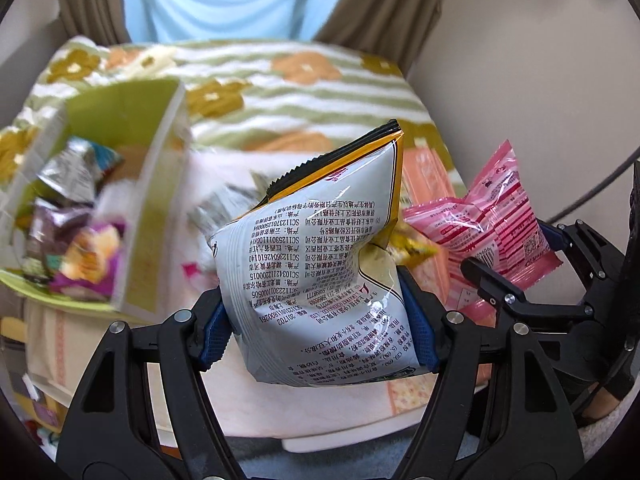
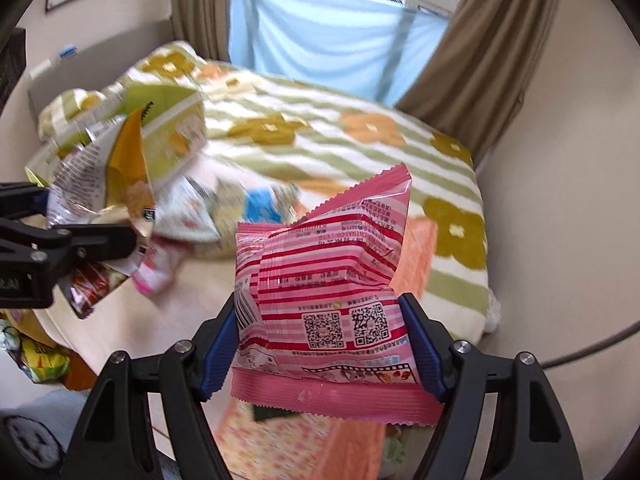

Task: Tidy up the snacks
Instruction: 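Lift both bags and carry them toward the box with both tools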

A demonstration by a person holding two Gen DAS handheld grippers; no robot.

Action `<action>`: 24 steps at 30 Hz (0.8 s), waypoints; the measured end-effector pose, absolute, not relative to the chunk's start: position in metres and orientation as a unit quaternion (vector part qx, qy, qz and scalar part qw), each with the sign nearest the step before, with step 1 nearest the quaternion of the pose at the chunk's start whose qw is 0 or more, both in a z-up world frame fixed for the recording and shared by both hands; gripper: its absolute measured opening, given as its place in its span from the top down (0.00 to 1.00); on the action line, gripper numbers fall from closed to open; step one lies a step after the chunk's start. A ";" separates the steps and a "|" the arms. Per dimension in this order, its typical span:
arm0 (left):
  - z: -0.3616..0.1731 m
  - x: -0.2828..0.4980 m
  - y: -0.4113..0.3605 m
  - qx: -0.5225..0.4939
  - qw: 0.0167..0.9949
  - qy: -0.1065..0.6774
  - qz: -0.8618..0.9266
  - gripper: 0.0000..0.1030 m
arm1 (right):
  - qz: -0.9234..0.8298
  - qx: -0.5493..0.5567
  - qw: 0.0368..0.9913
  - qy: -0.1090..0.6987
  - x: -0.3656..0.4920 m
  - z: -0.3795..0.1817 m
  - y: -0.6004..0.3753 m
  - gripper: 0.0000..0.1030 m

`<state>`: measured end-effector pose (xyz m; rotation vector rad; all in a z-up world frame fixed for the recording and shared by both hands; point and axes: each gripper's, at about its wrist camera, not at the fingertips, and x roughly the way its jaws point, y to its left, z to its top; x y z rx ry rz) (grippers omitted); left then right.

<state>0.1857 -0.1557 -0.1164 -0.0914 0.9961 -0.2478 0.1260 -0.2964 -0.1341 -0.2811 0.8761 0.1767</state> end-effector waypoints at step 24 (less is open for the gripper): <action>-0.082 0.315 0.083 -0.026 0.880 0.464 -0.100 0.32 | 0.143 -0.057 0.905 0.398 0.245 -0.080 -0.083 0.31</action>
